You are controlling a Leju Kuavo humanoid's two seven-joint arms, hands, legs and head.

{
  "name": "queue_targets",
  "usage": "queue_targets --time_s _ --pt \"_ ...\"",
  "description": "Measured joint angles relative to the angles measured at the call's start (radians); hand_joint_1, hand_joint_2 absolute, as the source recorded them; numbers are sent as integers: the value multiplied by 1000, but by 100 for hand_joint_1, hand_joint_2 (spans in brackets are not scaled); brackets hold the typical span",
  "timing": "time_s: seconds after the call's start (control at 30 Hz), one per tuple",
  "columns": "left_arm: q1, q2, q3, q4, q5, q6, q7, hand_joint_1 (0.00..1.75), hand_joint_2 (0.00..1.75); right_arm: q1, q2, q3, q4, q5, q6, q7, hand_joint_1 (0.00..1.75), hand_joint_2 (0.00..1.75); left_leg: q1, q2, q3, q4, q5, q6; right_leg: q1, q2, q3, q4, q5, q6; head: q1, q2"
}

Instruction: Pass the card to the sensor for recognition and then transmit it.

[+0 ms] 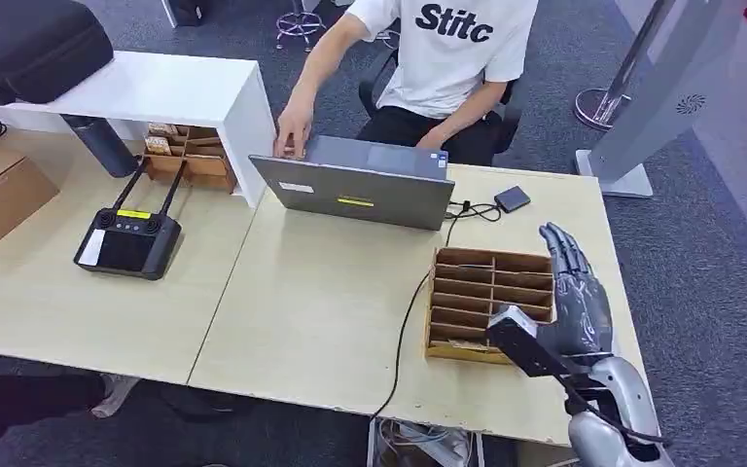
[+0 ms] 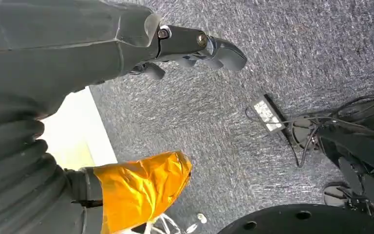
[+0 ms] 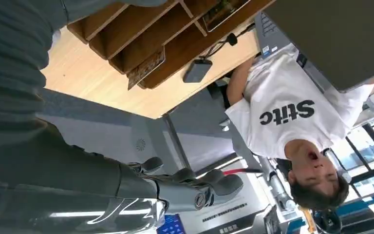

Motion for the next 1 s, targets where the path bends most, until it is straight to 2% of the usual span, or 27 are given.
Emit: queue_targets --time_s 0.4,0.53,0.83,1.0 --pt "-2 0 -6 0 -3 0 2 0 175 -21 2 24 36 -6 23 12 0 175 0 0 0 0 0 0 0 0 0 0 0 0 0 0" --pt "-8 0 -10 0 -11 -6 10 0 175 -59 14 41 87 -26 43 29 0 175 0 0 0 0 1 -1 0 0 0 0 0 0 0 0" --pt "-17 0 -29 0 -24 -6 11 0 175 -154 44 47 236 -17 17 47 0 175 0 0 0 0 2 -1 0 0 0 0 0 0 0 0" --pt "-24 0 -32 0 -26 -6 7 0 175 -171 58 47 278 -25 18 40 0 175 0 0 0 0 2 -1 0 0 0 0 0 0 0 0"
